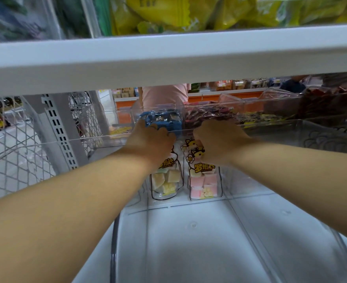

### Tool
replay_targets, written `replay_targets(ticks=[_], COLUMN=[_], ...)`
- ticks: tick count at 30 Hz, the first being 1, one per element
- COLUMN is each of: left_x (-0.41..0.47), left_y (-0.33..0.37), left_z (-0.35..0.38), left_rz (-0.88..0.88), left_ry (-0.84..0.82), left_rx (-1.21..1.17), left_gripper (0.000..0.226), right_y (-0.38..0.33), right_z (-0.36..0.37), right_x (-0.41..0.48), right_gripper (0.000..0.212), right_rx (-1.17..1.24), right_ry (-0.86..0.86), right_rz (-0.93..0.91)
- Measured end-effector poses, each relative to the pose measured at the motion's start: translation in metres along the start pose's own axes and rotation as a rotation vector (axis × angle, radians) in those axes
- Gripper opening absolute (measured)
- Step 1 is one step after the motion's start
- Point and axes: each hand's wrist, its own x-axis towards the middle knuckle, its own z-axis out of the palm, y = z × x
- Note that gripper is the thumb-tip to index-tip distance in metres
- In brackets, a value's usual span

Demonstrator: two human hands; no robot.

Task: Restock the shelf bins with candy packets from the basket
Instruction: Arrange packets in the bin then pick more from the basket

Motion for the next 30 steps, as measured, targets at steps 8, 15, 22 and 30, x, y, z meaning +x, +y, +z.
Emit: replay_targets(ticks=[8, 15, 22, 30], left_x=[-0.005, -0.027, -0.096, -0.253], left_y=[-0.001, 0.001, 0.009, 0.029], left_z=[-0.01, -0.023, -0.06, -0.114], left_rz=[-0.029, -0.1, -0.098, -0.15], left_ry=[0.002, -0.056, 0.019, 0.17], left_rx=[-0.039, -0.195, -0.471, -1.066], left_gripper=[0.049, 0.06, 0.051, 0.034], right_y=[-0.002, -0.015, -0.024, -0.057], right_z=[-0.006, -0.022, -0.049, -0.09], right_x=[-0.005, -0.025, -0.092, -0.238], right_gripper=[0.033, 0.02, 0.033, 0.019], right_rx=[0.023, -0.002, 0.01, 0.272], right_ry=[0.018, -0.001, -0.042, -0.002], right_rz=[-0.034, -0.022, 0.001, -0.044])
